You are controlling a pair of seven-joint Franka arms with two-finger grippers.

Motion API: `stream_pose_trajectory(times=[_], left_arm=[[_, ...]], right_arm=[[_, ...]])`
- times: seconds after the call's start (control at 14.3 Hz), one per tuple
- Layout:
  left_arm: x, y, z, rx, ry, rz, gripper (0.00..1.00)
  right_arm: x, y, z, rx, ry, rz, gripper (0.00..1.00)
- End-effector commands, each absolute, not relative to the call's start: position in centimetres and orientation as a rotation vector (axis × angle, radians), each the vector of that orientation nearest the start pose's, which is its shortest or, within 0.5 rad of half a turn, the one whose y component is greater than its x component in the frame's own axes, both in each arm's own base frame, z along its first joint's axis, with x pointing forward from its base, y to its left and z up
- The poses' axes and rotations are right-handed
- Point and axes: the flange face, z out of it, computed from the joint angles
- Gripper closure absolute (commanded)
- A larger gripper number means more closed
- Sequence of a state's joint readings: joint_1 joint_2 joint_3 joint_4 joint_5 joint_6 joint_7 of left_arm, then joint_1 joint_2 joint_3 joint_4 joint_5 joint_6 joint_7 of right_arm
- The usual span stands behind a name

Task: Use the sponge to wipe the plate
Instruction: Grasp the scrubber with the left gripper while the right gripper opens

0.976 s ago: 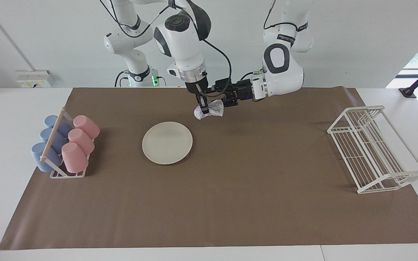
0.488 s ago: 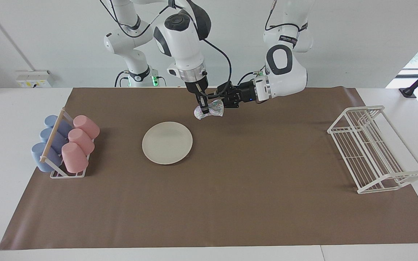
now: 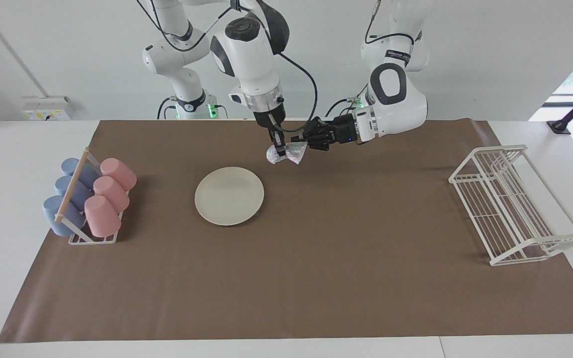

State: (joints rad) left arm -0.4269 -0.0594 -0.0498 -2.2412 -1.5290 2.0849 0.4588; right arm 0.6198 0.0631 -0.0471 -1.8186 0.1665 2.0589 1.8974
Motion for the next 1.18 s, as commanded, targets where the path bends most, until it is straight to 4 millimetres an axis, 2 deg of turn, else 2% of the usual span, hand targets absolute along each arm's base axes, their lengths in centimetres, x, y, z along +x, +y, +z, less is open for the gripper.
stream_pose_trajectory(times=[0.0,0.35,0.49,0.7,0.84,0.91,1.12], left_arm=[[45.3,-28.9,42.8,1.889,0.007,-0.111,1.00],[45.3,-28.7,42.8,1.888,0.013,-0.118,1.00],[45.4,-28.5,42.7,1.894,0.026,-0.124,1.00],[46.4,-25.8,42.9,2.024,0.012,-0.132,1.00],[47.0,-24.1,43.2,2.111,0.023,-0.141,1.00],[47.2,-23.4,43.6,2.161,0.018,-0.139,1.00],[48.0,-22.7,45.2,2.418,0.025,-0.160,1.00]], right_arm=[[50.2,33.2,51.4,-2.236,1.872,0.090,0.01],[49.9,33.0,52.3,-2.227,1.857,0.084,0.00],[49.8,32.4,52.9,-2.288,1.770,0.065,0.00],[50.0,30.5,54.1,-2.422,1.551,0.017,0.00],[50.0,30.0,54.4,-2.510,1.403,-0.008,0.00],[50.1,29.3,54.8,-2.543,1.332,-0.027,0.00],[51.6,23.1,54.8,-2.742,0.986,-0.063,0.00]])
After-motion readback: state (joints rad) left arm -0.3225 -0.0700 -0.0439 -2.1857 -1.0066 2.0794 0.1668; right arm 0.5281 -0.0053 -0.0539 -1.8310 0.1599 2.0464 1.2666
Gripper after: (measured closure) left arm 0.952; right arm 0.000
